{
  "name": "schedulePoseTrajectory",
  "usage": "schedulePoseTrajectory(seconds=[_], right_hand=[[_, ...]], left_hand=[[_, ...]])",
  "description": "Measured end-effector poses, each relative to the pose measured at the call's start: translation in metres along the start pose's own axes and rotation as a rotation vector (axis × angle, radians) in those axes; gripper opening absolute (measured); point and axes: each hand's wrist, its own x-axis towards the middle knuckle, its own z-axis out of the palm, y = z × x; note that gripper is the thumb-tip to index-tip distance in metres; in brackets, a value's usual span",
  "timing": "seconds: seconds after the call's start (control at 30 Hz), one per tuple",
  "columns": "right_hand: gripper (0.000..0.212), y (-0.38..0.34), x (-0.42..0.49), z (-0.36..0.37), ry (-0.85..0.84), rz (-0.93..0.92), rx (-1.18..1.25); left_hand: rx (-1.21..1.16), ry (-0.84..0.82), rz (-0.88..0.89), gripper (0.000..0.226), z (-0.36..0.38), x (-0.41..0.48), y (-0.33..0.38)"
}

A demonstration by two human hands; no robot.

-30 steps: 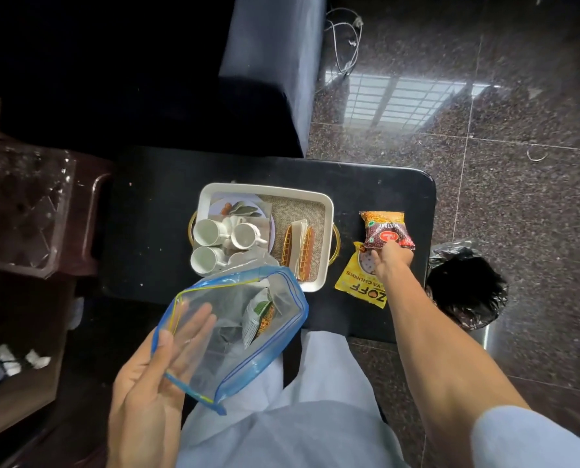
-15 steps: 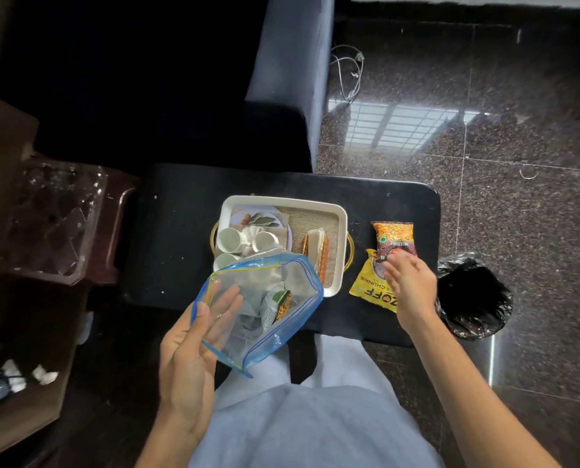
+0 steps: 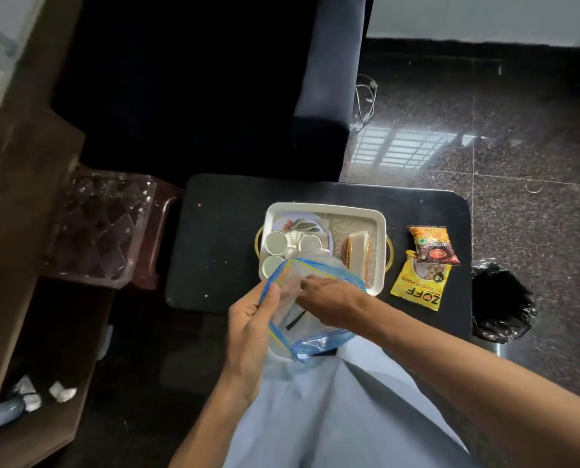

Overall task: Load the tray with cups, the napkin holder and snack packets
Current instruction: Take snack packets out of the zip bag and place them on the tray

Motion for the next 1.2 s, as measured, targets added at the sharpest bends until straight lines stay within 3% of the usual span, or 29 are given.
schedulePoseTrajectory(seconds=[0.1, 0.2, 0.37, 0.6, 0.8, 0.93, 1.07, 1.2], right_hand=[[0.064, -0.014, 0.033, 0.019, -0.042, 0.011, -0.173], [0.055, -0.031, 0.058, 0.03, -0.019, 0.01, -0.21], [0.042, -0.052, 0.077, 0.02, -0.034, 0.018, -0.002], [0.031, -0.078, 0.049, -0.029, 0.006, 0.038, 0.047], [0.036, -0.071, -0.012, -0.074, 0.169, 0.134, 0.216], [0.053, -0.048, -0.059, -0.084, 0.282, 0.185, 0.502], [0.044, -0.023, -0.106, -0.069, 0.449, 0.225, 0.968], [0.04, -0.001, -0.14, -0.038, 0.739, 0.324, 1.511]], left_hand=[[-0.037, -0.041, -0.002, 0.034, -0.021, 0.001, 0.009], [-0.04, -0.038, -0.016, 0.029, -0.038, 0.003, 0.012], [0.049, 0.014, 0.002, 0.031, -0.064, 0.008, 0.011], [0.13, 0.118, 0.062, 0.031, -0.083, 0.013, 0.012], [0.149, 0.127, 0.042, 0.03, -0.084, 0.017, 0.01], [0.122, 0.141, 0.024, 0.031, -0.079, 0.019, 0.009], [0.025, 0.169, -0.011, 0.028, -0.069, 0.021, 0.007], [0.023, 0.158, -0.02, 0.028, -0.047, 0.016, 0.007]])
